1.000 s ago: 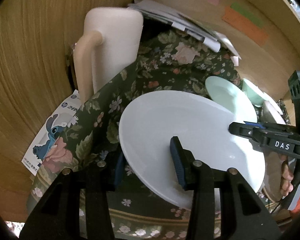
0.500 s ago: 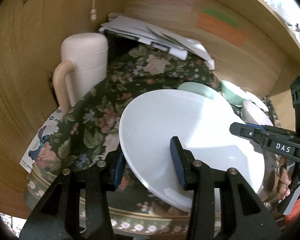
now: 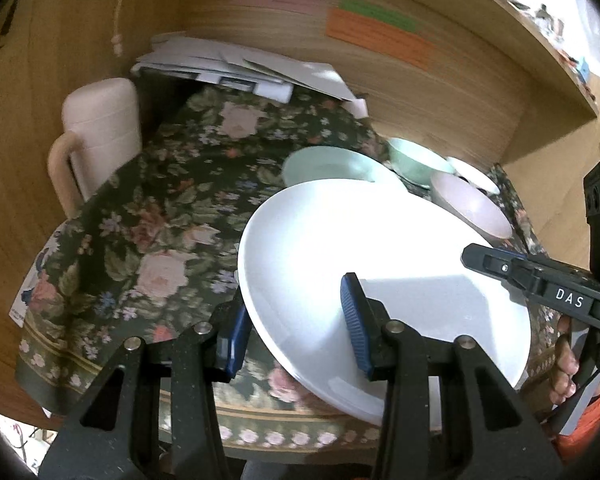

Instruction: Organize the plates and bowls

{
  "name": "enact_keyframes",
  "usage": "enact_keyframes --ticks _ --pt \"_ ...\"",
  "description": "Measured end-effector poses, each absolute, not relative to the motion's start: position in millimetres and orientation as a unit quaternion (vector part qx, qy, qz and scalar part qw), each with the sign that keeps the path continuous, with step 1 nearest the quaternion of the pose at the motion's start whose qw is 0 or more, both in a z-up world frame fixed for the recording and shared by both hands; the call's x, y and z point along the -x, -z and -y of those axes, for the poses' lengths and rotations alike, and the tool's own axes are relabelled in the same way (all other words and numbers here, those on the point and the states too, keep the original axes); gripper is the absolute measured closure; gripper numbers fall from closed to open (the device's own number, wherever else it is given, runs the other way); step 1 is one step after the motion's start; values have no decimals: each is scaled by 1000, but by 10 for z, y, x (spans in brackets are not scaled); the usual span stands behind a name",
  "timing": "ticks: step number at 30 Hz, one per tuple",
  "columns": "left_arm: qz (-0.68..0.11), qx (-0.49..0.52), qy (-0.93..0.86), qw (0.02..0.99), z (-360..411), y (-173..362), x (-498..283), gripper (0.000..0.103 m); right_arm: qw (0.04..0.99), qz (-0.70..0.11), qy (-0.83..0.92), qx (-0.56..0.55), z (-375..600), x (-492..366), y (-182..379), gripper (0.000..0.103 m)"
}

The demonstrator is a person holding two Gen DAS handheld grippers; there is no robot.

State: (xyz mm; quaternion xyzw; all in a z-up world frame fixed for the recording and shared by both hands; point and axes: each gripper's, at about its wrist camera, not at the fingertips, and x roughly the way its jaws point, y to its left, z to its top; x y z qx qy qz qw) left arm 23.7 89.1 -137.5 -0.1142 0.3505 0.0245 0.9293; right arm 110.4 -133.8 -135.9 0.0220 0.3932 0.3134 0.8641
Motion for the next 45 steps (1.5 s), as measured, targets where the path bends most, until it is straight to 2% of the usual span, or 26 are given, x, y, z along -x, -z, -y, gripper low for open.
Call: enact_keyframes --ticks 23,45 --pt "-386 97 14 918 -160 1569 -466 60 869 -406 -274 -79 2109 -1063 1569 76" --pt "-421 91 5 902 -124 1752 -698 60 857 -422 -279 -95 2183 -1185 1715 76"
